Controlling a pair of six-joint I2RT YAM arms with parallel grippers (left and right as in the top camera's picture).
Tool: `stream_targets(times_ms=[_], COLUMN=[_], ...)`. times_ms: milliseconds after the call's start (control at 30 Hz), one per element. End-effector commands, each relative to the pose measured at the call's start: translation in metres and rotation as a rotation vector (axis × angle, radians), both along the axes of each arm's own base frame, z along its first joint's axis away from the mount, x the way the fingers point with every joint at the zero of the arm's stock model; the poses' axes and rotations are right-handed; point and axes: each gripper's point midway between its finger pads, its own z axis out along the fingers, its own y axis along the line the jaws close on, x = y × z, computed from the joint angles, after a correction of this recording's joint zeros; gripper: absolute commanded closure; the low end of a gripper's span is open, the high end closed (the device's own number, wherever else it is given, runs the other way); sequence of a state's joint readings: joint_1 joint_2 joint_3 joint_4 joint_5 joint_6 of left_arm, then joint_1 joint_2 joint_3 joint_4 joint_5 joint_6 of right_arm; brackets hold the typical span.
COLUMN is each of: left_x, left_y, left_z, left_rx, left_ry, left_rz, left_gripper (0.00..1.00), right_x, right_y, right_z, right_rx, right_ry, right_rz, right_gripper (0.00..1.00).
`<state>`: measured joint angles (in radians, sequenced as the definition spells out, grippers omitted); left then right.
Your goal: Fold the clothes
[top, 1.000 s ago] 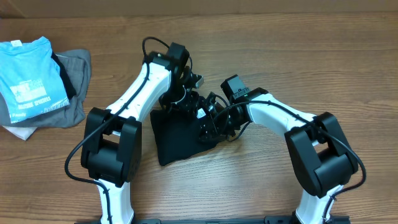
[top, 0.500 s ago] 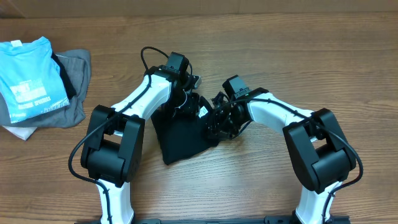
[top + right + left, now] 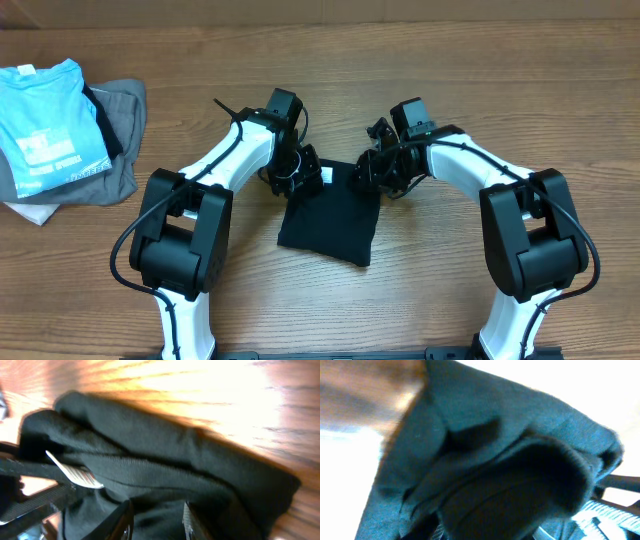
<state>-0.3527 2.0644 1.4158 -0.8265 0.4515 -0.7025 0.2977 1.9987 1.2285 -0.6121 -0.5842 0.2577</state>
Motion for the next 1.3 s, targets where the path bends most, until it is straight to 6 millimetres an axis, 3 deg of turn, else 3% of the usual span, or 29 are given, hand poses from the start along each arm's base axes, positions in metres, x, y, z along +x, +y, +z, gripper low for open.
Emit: stream_targets(times_ms=[0, 133, 200, 267, 367, 467, 633, 967, 1133, 1167, 1267], left_x=[0.018, 0.047, 0.065, 0.082, 0.089, 0.078, 0.06, 0.044, 0.035, 0.032, 0.022], left_y=[0.0, 0.011, 0.023, 0.041, 0.046, 0.044, 0.035, -0.001, -0.006, -0.01, -0.023], left_z=[0.018, 0.053, 0.072, 0.088, 0.098, 0.091, 0.067, 0.008, -0.027, -0.03, -0.032], left_rx=[-0.047, -0.039, 0.007, 0.084, 0.098, 0.096, 0.067, -0.165, -0.203, -0.226, -0.284], left_ry=[-0.033, -0.189, -0.298, -0.394, -0.455, -0.443, -0.412, -0.335, -0.26, -0.246, -0.216], left_rz=[0.061, 0.031, 0.013, 0.02, -0.026, -0.131, -0.314, -0.494, -0.5, -0.501, -0.512], left_gripper=[0.62, 0.57, 0.46, 0.14, 0.05, 0.0, 0.0, 0.0, 0.0, 0.05, 0.37], right_x=[0.015, 0.021, 0.027, 0.031, 0.035, 0.031, 0.018, 0.007, 0.007, 0.007, 0.007], right_y=[-0.022, -0.033, -0.038, -0.043, -0.053, -0.067, -0.08, -0.083, -0.083, -0.084, -0.084], right_z=[-0.002, 0.026, 0.049, 0.077, 0.112, 0.141, 0.16, 0.155, 0.155, 0.155, 0.155], right_rx=[-0.13, -0.202, -0.229, -0.248, -0.287, -0.34, -0.377, -0.392, -0.392, -0.393, -0.393], right_ry=[-0.056, -0.105, -0.157, -0.213, -0.281, -0.332, -0.337, -0.294, -0.293, -0.293, -0.293], right_rz=[0.008, 0.006, -0.01, -0.027, -0.068, -0.112, -0.161, -0.152, -0.152, -0.152, -0.152], right_gripper=[0.62, 0.58, 0.56, 0.55, 0.52, 0.48, 0.42, 0.41, 0.41, 0.41, 0.41])
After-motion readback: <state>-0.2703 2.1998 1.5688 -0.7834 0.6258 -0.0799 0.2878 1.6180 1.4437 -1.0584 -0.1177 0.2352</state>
